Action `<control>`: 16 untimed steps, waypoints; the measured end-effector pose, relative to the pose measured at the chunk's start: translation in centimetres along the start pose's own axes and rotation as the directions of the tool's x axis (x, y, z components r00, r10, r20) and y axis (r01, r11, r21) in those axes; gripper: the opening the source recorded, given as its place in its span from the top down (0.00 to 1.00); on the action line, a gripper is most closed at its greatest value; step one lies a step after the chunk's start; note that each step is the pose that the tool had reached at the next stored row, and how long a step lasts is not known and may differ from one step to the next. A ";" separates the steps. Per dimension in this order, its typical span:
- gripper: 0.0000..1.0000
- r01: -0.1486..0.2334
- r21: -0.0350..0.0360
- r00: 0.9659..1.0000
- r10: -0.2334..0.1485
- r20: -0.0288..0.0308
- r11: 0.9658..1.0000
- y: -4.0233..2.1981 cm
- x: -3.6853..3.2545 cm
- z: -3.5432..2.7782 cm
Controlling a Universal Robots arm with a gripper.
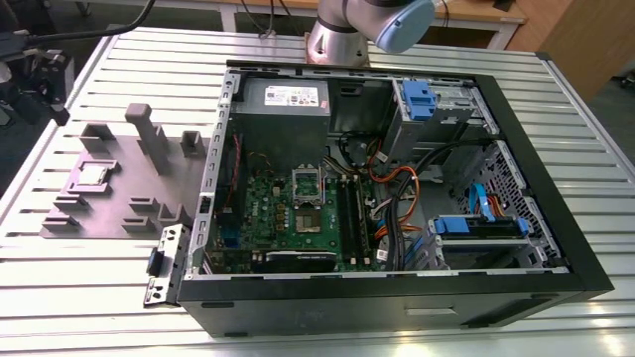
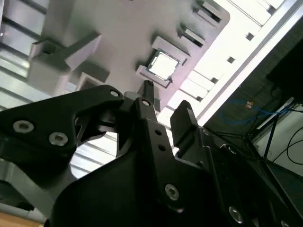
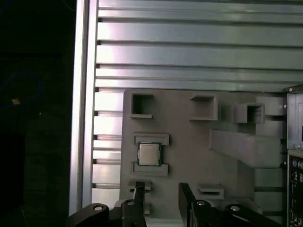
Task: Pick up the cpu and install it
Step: 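Reach for the cpu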
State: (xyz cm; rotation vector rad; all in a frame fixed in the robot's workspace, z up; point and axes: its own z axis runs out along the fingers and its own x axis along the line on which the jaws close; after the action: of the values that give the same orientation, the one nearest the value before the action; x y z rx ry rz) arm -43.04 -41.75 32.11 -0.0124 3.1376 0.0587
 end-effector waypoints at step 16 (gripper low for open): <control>0.40 0.000 0.002 1.000 0.000 0.000 1.000 -0.01 0.72 2.05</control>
State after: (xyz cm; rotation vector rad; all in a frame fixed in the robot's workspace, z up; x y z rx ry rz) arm -43.76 -41.69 30.06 -0.0122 3.1378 0.0562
